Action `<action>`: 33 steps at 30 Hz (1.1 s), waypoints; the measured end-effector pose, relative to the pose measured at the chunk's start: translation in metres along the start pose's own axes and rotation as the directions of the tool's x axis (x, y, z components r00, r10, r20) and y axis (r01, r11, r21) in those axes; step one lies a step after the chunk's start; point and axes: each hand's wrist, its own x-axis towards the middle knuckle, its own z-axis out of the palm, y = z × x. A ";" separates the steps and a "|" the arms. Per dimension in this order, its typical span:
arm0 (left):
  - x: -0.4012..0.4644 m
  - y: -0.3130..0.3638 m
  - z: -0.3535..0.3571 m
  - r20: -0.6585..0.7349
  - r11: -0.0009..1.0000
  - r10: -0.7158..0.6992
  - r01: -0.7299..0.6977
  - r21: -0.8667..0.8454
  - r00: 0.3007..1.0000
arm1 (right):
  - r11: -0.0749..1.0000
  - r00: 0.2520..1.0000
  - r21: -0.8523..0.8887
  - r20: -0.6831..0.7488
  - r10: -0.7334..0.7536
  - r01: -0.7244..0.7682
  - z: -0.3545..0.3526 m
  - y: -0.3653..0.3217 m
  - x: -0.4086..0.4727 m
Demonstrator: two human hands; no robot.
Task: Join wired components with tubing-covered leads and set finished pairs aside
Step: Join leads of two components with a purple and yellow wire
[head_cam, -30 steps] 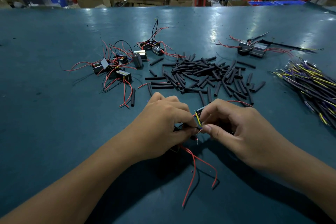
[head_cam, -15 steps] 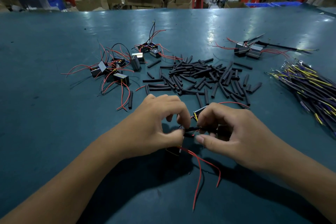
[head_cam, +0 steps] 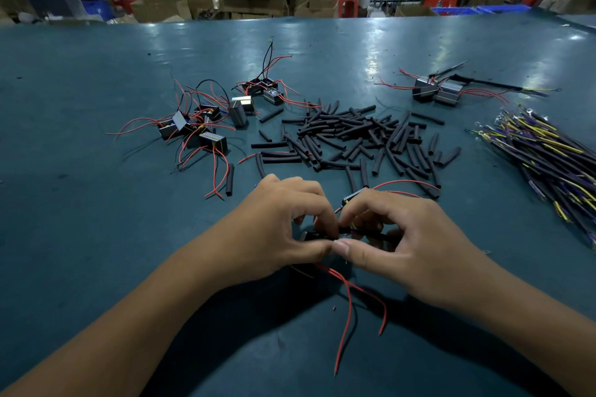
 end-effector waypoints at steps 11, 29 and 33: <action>-0.001 -0.008 0.001 0.000 1.000 0.024 -0.024 0.009 1.000 | 0.999 0.998 -0.022 0.045 -0.045 0.046 -0.007 0.001 0.000; -0.003 -0.012 -0.007 0.092 0.998 0.040 -0.036 -0.047 0.995 | 0.995 0.989 -0.065 0.132 -0.065 0.074 -0.005 0.004 0.000; -0.003 -0.013 -0.003 0.095 0.998 0.063 -0.060 -0.037 0.994 | 0.995 0.989 -0.063 0.134 -0.066 0.075 -0.005 0.004 0.000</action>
